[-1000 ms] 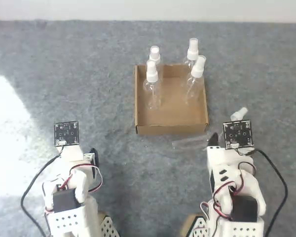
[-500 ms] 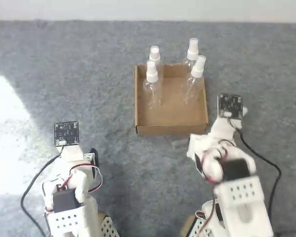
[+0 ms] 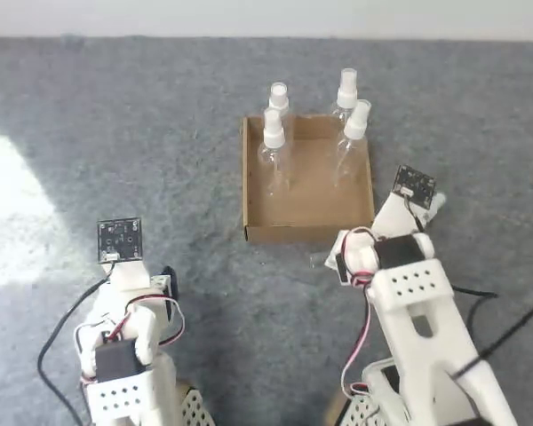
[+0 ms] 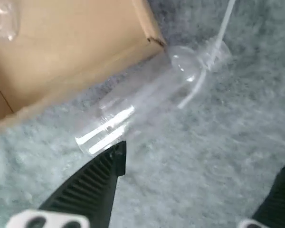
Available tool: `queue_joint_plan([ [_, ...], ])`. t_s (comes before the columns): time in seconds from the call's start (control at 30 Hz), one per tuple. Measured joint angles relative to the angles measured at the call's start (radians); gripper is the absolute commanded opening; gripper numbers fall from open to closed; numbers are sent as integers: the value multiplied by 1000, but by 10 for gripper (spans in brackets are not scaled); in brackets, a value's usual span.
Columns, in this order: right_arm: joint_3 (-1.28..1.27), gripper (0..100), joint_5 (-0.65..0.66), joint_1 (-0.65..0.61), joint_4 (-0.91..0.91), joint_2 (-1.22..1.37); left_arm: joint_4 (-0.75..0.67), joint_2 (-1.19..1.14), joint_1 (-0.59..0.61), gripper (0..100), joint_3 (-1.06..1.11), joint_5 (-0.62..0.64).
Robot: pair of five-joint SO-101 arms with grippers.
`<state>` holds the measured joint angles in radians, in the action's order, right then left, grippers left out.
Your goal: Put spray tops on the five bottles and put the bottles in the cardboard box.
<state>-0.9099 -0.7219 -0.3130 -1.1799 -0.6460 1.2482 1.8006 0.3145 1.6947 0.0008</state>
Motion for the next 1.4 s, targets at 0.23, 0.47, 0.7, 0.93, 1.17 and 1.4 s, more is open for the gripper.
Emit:
queue_joint_plan([
  [0.23, 64, 396, -95, 0, 71, 109, 0, 0, 0, 152, 0, 0],
  [0.47, 94, 395, -101, -46, 77, 236, 0, 0, 0, 152, 0, 0],
  [0.7, 132, 394, -87, -40, 78, 287, 0, 0, 0, 152, 0, 0],
  [0.93, 133, 321, -57, 83, 71, 288, 0, 0, 0, 152, 0, 0],
  [1.17, 161, 318, -123, 167, 86, 308, 0, 0, 0, 152, 0, 0],
  [1.4, 167, 318, 29, 437, 57, 310, 0, 0, 0, 152, 0, 0],
])
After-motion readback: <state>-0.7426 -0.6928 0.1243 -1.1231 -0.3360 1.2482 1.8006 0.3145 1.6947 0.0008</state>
